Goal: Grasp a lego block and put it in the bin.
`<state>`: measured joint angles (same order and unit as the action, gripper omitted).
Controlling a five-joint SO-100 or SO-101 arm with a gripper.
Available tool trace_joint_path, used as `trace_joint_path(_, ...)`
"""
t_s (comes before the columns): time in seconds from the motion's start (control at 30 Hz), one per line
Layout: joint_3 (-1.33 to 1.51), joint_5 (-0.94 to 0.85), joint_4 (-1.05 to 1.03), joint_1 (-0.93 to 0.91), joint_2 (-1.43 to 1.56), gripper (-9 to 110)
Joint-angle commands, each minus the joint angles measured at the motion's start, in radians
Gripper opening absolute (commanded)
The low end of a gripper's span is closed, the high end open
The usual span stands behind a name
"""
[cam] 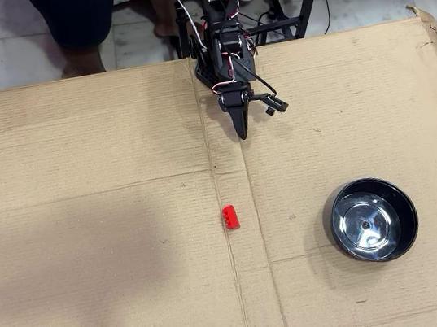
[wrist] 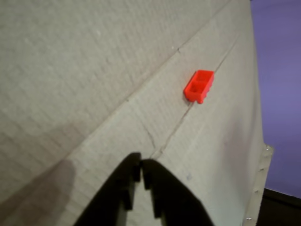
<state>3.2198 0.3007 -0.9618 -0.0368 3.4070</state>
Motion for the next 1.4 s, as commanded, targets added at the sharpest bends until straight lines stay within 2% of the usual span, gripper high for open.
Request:
trace_joint_path(0.0, -0.025, 0.021, 0.005, -0.005, 0.014, 0)
trace_joint_path(0.13, -0.038, 0.107, 0.005, -0.005, 0.006, 0)
trace_joint_path(0.3, -0.087, 0.301, 0.005, -0.005, 0.002, 0)
trace_joint_path(0.47, -0.132, 0.614, -0.006, -0.002, -0.025, 0)
trace_joint_path(0.67, -0.255, 0.925, -0.006, 0.006, -0.229, 0)
trace_joint_path(0.77, -0.356, 1.031, -0.008, 0.008, -0.354, 7)
trace_joint_path(0.93, -0.554, 1.124, -0.008, 0.009, -0.56, 27)
trace_joint_path(1.07, -0.712, 1.262, -0.008, 0.011, -0.736, 36)
trace_joint_path(1.27, -0.923, 1.586, -0.009, 0.028, -0.983, 37)
trace_joint_path(1.37, -1.014, 1.647, -0.006, 0.023, -1.117, 37)
